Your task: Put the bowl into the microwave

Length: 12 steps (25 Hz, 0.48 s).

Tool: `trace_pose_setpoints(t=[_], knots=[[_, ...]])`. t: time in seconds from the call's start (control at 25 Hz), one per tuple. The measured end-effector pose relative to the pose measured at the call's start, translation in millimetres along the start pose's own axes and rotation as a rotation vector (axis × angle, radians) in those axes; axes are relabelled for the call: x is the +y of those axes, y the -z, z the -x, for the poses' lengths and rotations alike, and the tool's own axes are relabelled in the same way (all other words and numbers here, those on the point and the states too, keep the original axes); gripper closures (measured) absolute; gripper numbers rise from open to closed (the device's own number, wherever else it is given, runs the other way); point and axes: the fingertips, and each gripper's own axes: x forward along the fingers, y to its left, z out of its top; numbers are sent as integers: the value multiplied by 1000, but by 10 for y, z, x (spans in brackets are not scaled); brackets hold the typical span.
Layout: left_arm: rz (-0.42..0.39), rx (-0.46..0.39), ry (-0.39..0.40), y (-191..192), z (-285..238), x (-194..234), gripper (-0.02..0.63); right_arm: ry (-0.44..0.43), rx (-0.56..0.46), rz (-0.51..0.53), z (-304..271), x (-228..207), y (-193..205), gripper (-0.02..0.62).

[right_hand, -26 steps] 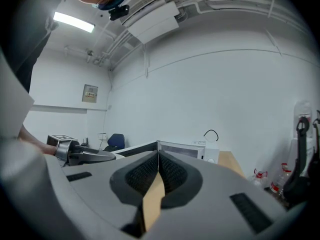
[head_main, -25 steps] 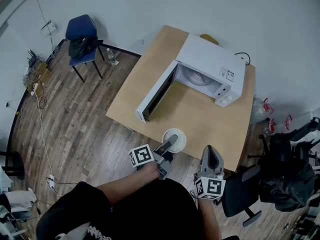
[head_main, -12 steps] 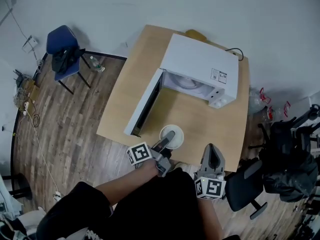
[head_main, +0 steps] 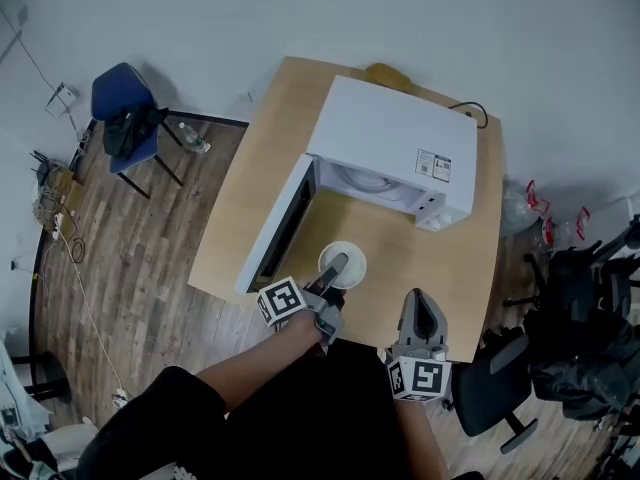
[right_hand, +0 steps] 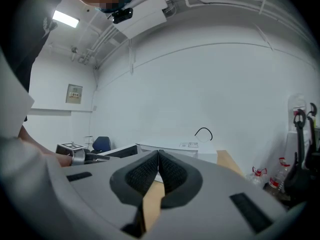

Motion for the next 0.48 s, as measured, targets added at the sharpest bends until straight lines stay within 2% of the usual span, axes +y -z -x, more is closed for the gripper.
trace_pose_setpoints(t=[0.48], knots=[[-27, -66, -61, -547, -918, 309, 380, -128, 14, -13, -760, -223, -175, 534]])
